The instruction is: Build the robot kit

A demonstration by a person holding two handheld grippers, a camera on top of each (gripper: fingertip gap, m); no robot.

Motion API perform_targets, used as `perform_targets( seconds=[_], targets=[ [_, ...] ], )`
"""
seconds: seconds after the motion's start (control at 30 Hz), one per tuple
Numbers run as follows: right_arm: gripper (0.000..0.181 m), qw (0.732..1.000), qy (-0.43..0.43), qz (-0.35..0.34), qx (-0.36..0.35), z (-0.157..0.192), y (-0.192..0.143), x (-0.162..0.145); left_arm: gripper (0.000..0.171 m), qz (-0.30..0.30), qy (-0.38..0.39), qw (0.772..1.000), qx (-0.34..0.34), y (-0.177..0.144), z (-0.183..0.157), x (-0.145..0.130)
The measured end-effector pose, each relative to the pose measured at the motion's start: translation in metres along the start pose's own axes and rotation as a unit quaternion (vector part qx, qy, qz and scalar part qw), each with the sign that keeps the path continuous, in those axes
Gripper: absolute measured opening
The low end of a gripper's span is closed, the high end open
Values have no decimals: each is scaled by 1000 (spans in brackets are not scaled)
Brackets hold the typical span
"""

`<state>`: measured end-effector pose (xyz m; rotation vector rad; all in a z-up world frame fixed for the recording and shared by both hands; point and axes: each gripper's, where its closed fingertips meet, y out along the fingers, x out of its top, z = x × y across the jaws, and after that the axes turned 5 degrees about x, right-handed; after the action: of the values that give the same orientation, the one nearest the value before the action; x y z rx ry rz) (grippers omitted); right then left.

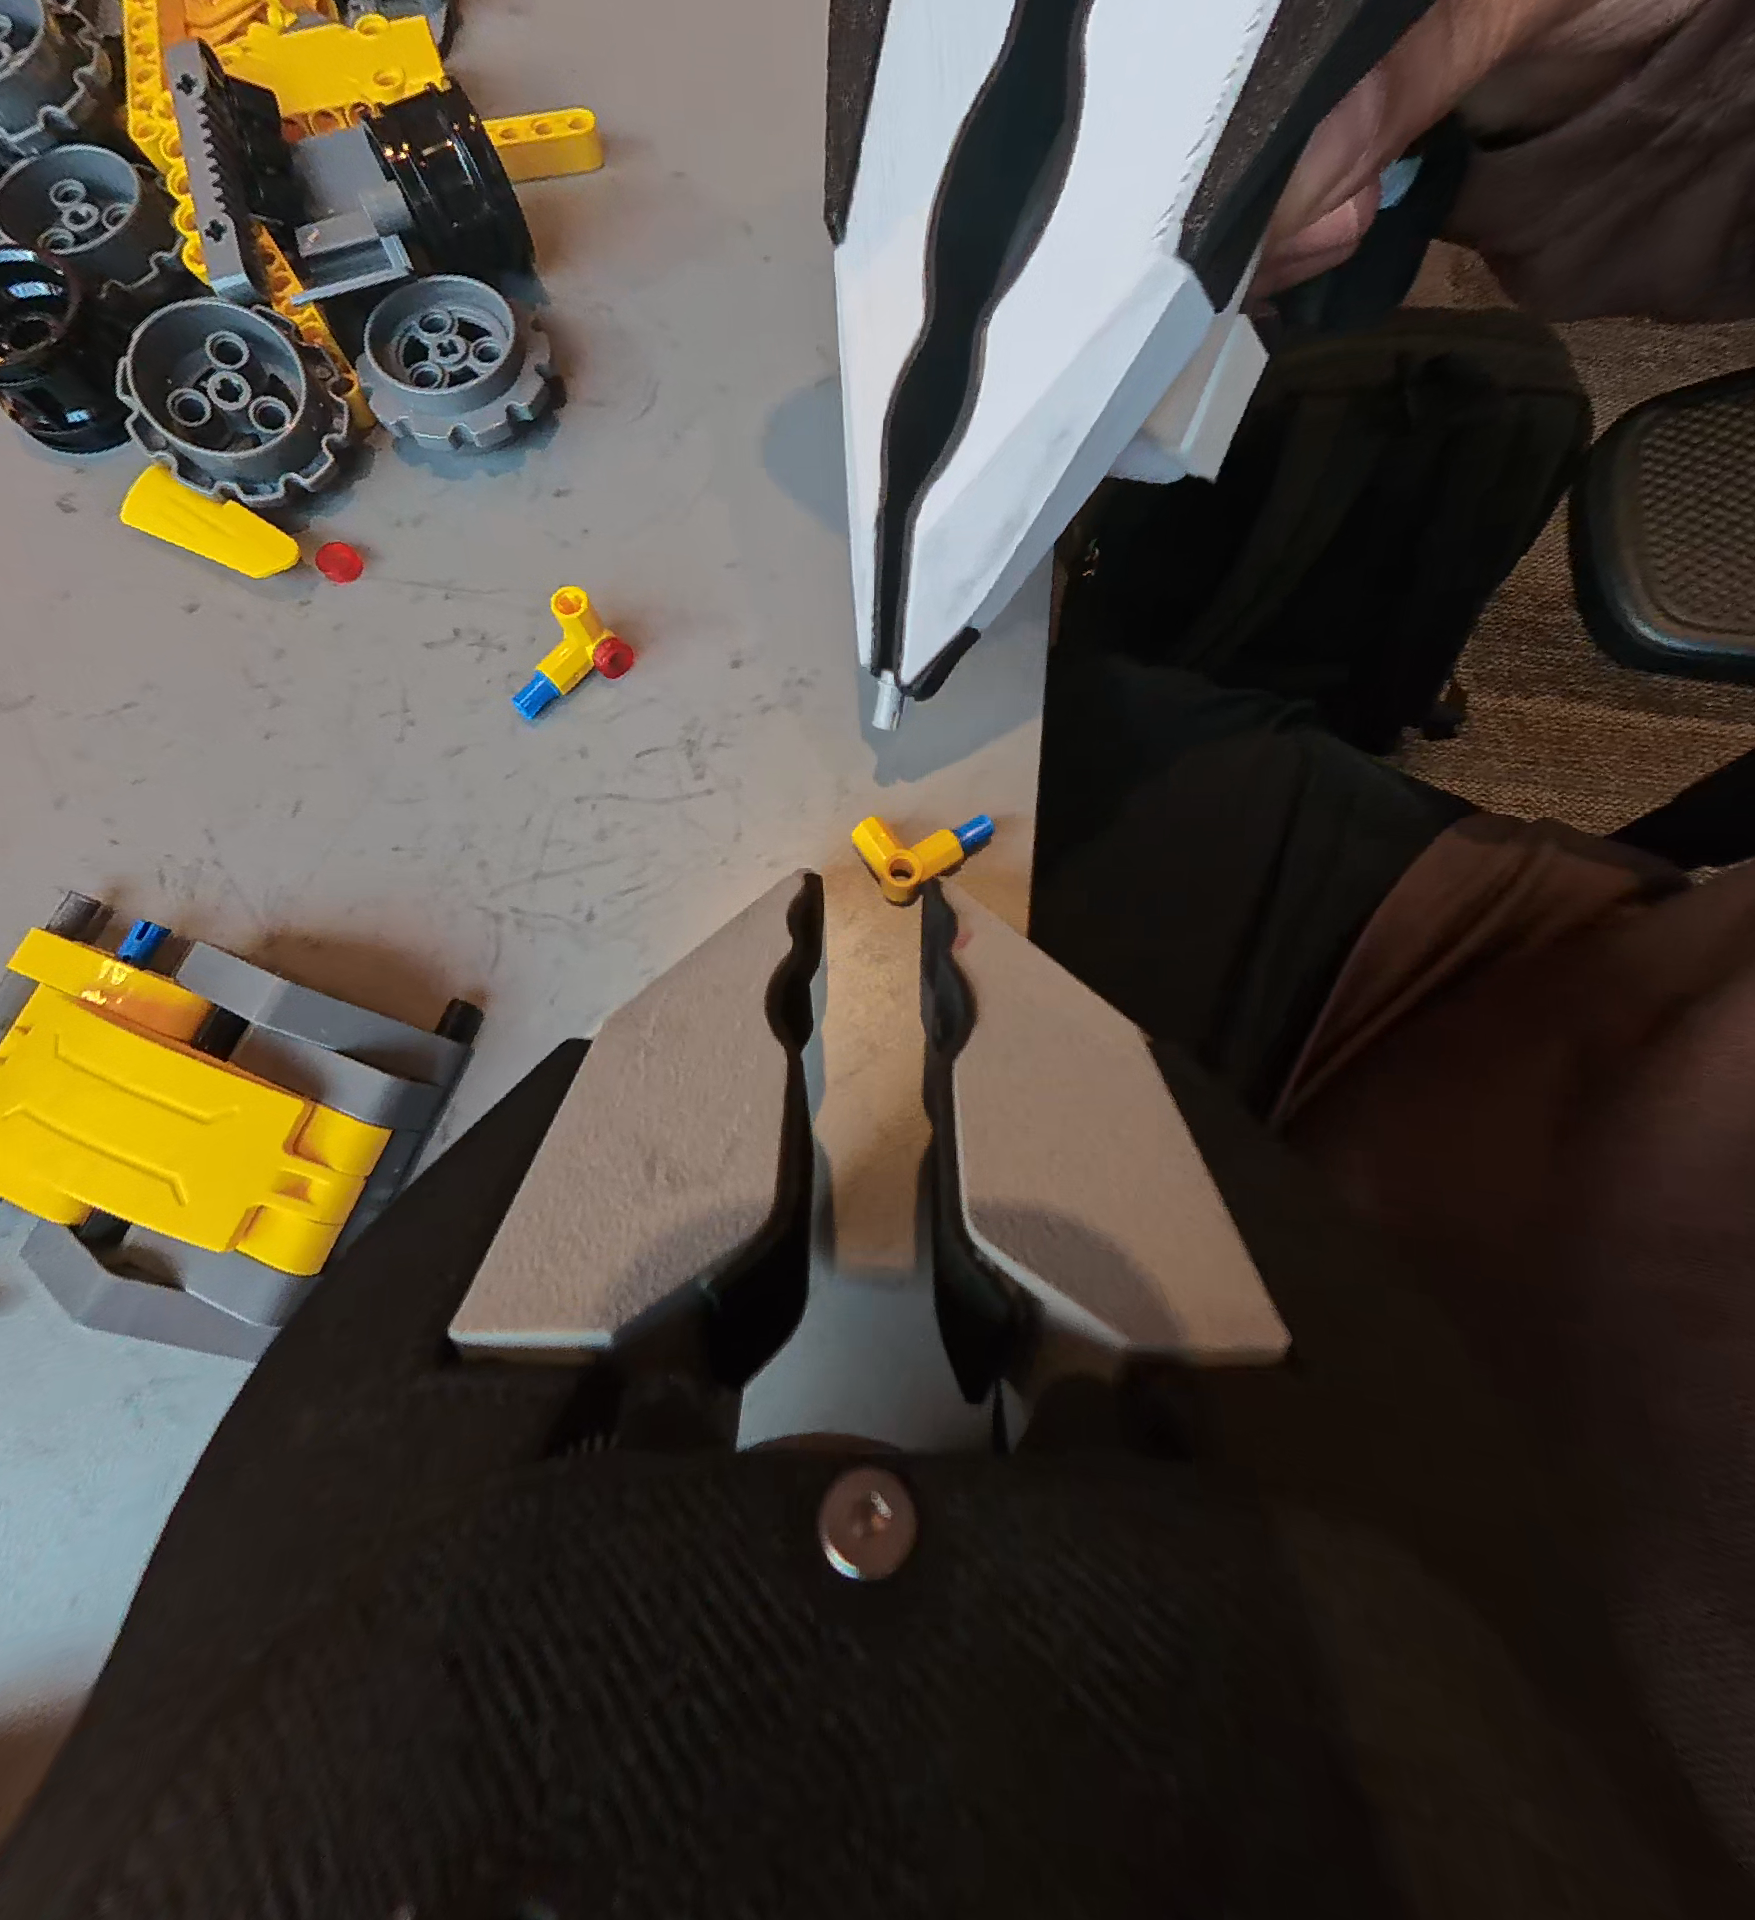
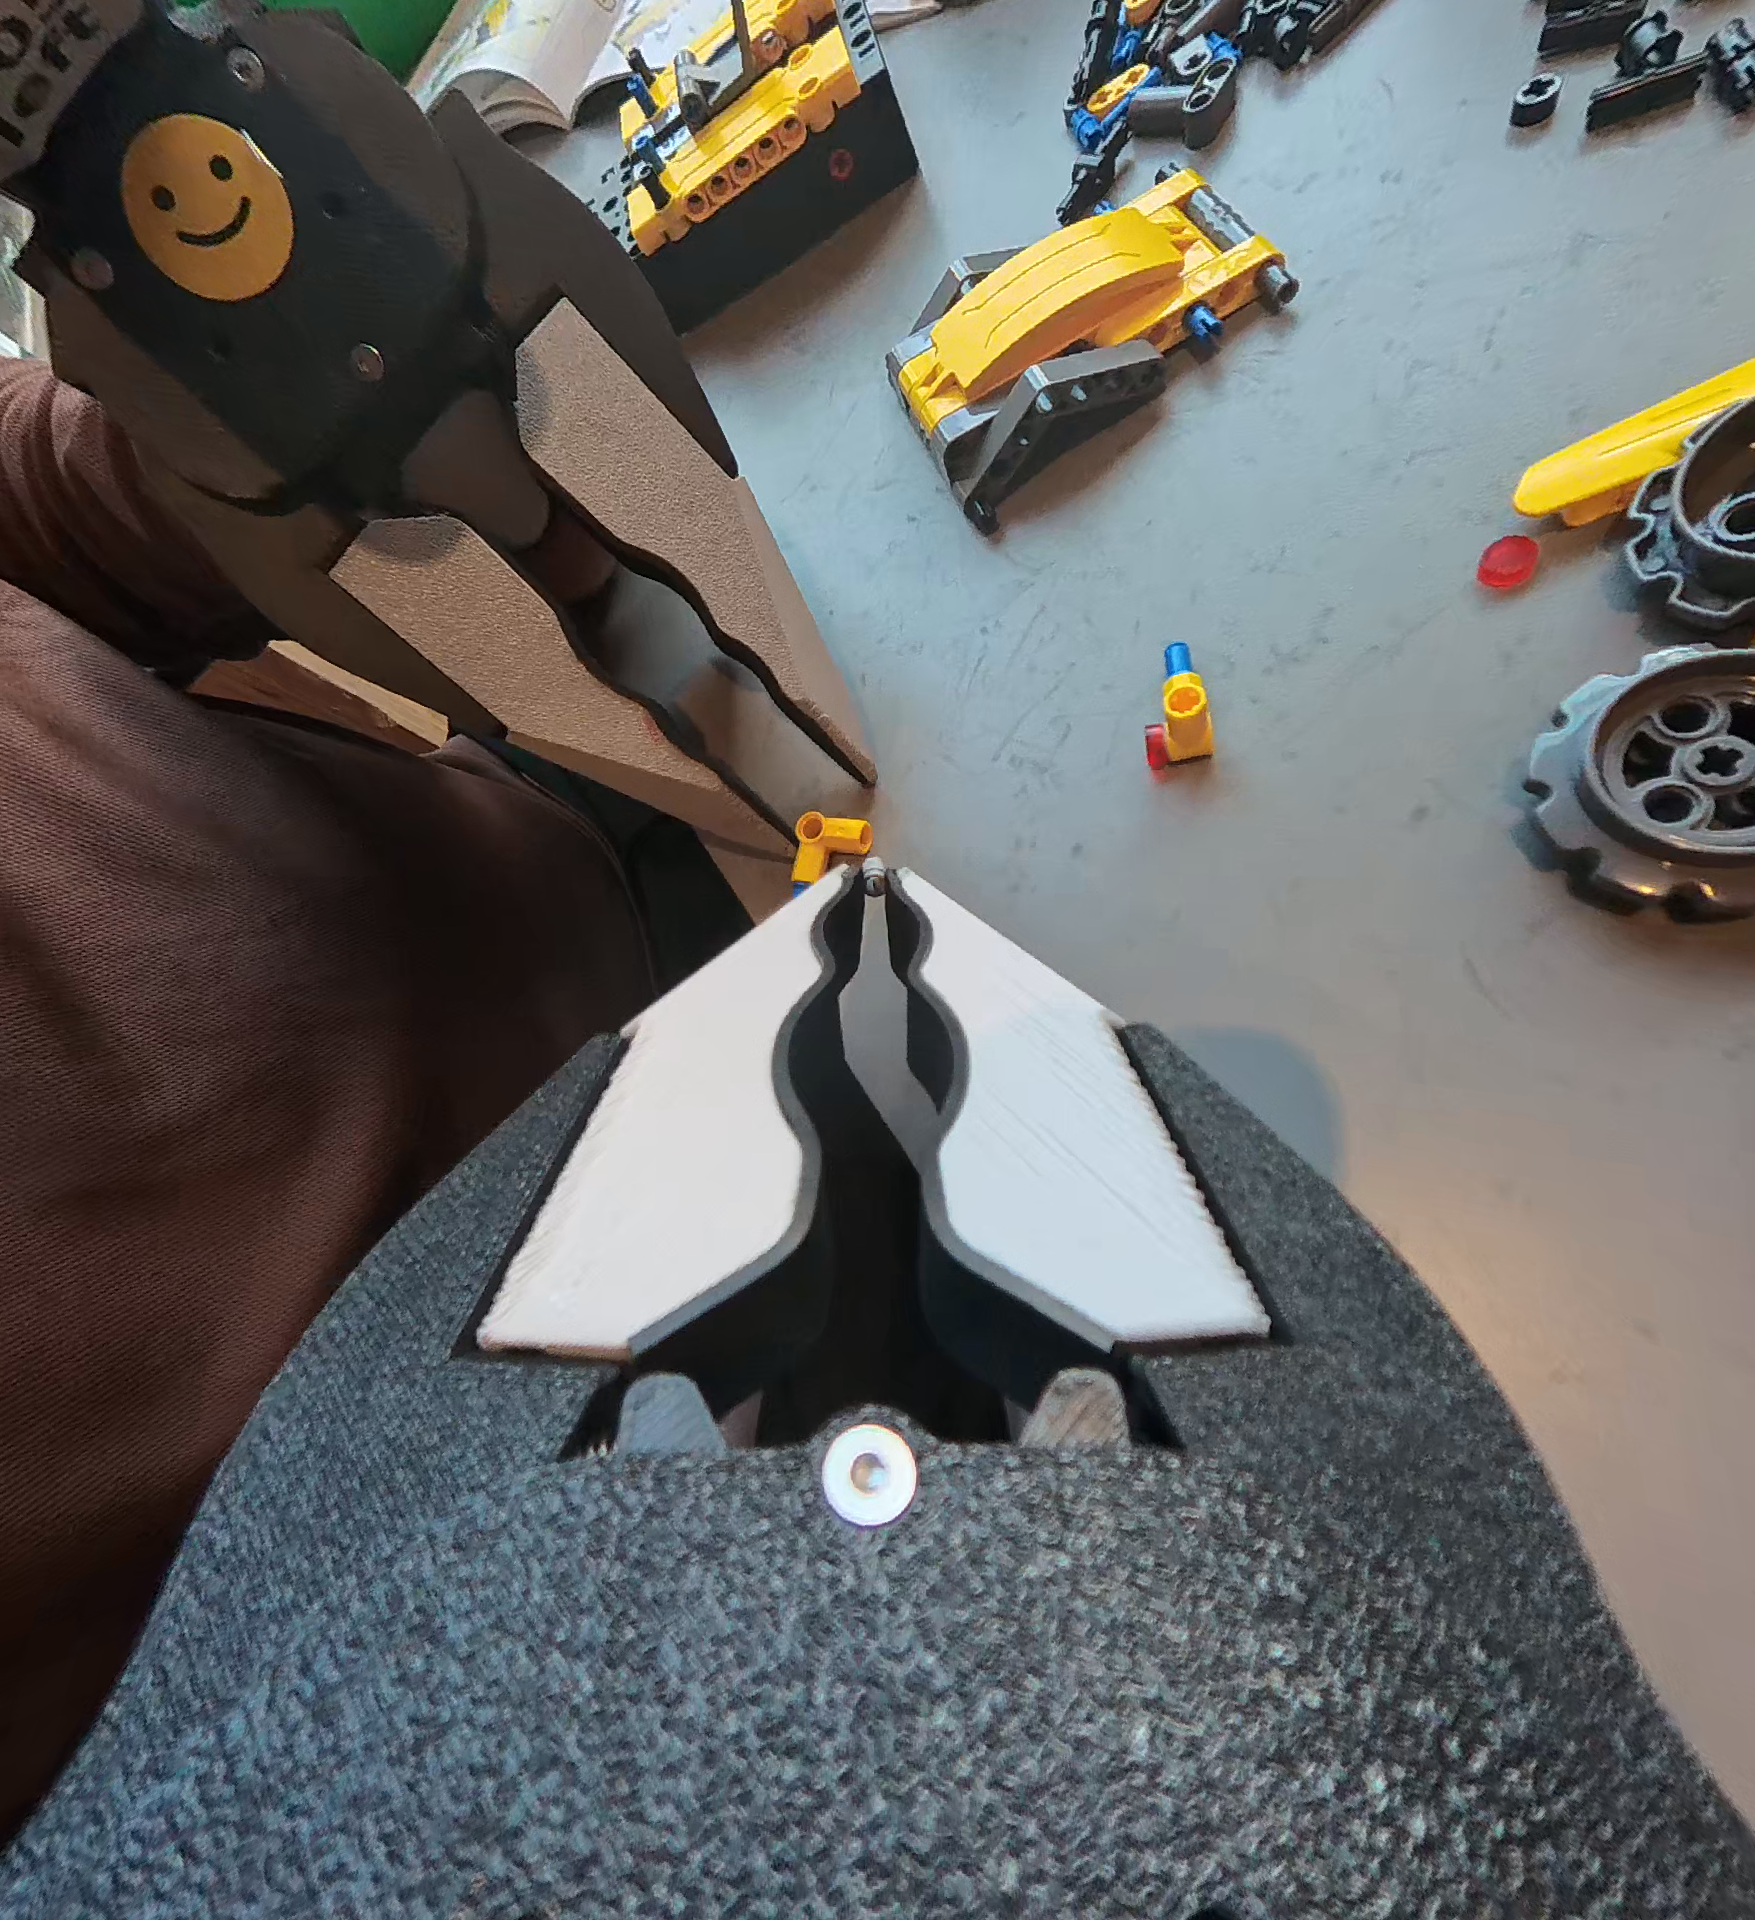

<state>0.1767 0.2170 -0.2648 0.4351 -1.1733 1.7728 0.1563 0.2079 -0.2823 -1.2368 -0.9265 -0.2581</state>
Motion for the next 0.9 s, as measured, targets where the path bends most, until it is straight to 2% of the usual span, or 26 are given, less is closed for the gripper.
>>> perform_targets(
  seconds=[0.9],
  targets=[
    [3,1000,2,-7,-5,-5,1,-1,16,-3,3,1000,6,-6,0,-6]
  ],
)
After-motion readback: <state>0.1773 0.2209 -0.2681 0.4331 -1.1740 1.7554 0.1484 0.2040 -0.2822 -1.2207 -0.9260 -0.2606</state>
